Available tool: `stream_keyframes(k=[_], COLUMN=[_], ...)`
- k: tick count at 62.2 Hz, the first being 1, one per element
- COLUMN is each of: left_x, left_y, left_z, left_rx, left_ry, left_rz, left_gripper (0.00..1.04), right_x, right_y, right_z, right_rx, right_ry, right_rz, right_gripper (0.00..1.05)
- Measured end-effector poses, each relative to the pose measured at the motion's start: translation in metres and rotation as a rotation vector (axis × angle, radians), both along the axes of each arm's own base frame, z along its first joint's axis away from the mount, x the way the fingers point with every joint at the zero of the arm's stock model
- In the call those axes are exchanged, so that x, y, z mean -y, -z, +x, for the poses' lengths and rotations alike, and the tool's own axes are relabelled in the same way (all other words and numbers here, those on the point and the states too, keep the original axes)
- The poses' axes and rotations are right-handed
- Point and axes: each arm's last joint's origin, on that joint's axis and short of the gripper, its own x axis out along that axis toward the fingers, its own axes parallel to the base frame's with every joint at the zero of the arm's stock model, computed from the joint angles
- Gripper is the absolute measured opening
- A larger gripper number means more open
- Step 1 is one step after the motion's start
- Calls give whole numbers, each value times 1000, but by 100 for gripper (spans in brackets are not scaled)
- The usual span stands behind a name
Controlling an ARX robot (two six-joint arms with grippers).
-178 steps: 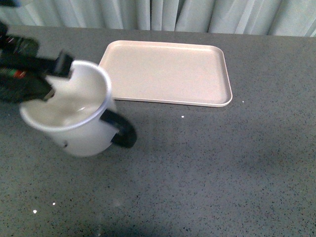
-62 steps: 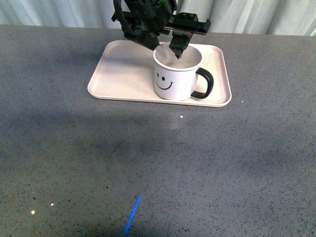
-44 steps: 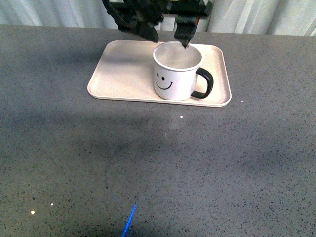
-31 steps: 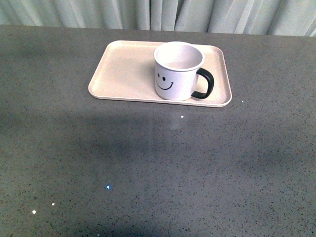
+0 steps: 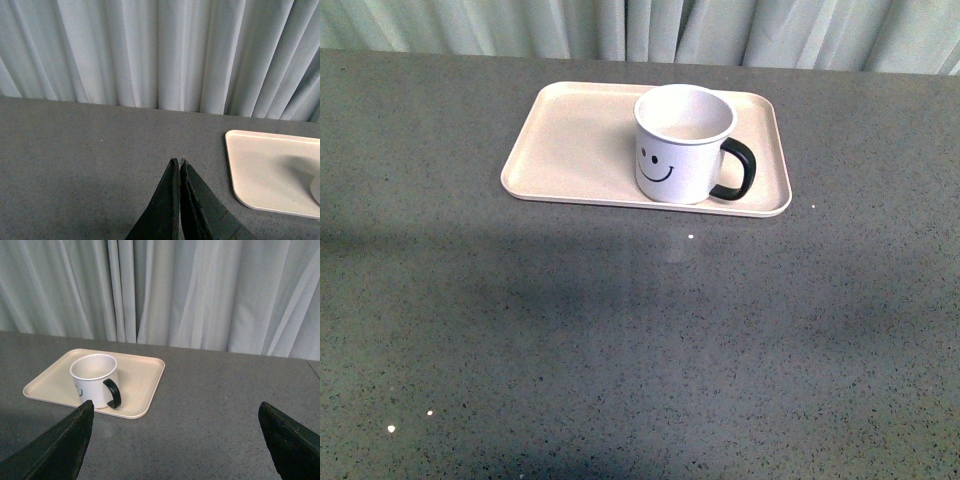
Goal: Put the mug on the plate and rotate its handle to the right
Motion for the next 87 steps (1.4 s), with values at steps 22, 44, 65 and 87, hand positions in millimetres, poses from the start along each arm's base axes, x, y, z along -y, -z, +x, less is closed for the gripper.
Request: stream_keyframes(k=[22, 44, 65, 87], left_x=[0, 0, 0, 0], left_y=[10, 5, 3, 4], left_z=[-24, -38, -50, -58], left_rx=[3, 19, 24, 25], left_ry=[1, 1, 1, 1], left_rz=[1, 1, 1, 1], left_gripper=[1, 1, 1, 1], right_x=[0, 0, 0, 0], right_y=[0, 0, 0, 0], right_z=[0, 0, 0, 0], right_rx=[0, 0, 0, 0], right_ry=[-1, -1, -1, -1], right_rz=[0, 0, 0, 0], right_gripper=[96, 96, 96, 95])
